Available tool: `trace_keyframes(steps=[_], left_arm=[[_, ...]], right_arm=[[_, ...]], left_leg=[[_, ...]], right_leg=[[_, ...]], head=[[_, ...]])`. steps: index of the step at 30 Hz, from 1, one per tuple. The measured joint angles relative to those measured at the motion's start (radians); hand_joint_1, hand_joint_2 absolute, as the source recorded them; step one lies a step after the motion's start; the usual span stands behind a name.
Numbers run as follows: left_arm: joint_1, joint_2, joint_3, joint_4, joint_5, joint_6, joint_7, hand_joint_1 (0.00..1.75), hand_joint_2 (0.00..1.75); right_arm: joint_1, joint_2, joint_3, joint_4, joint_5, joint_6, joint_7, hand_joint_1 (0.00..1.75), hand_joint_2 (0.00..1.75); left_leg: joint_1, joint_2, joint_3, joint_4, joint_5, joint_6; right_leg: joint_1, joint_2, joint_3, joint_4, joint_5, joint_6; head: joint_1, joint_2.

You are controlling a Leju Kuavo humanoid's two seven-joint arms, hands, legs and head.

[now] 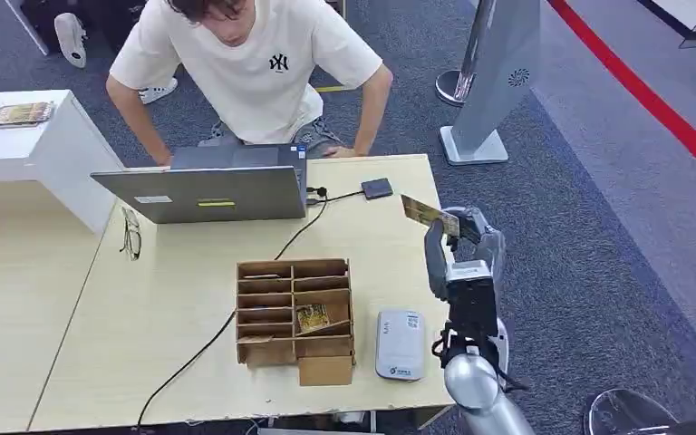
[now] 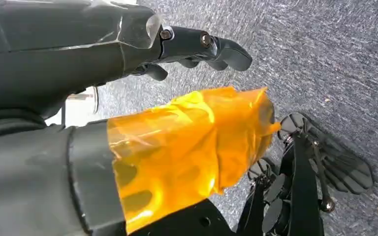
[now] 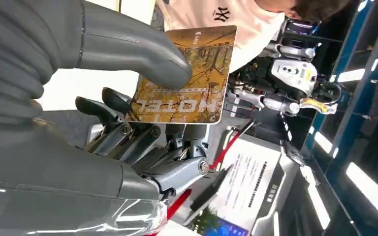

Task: Pass the card to the sensor for recognition and then transmit it.

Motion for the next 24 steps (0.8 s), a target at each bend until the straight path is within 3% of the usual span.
trace_keyframes(steps=[10, 24], left_arm=[[-0.001, -0.02, 0.027, -0.005, 0.037, 0.014, -0.006, 0.0, 0.0], [-0.002, -0.039, 0.064, -0.008, 0.075, 0.032, -0.01, 0.0, 0.0]], right_arm=[[0.148, 0.001, -0.018, -0.106, -0.187, 0.045, -0.031, 1.75, 1.75], [0.257, 0.0, -0.013, -0.113, -0.416, 0.108, -0.031, 1.75, 1.75]], left_leg=[[0.0, 0.0, 0.0, 0.0, 0.0, 0.0], [0.0, 0.0, 0.0, 0.0, 0.0, 0.0]], right_leg=[[0.0, 0.0, 0.0, 0.0, 0.0, 0.0], [0.0, 0.0, 0.0, 0.0, 0.0, 0.0]], head=[[0.0, 0.0], [0.0, 0.0]])
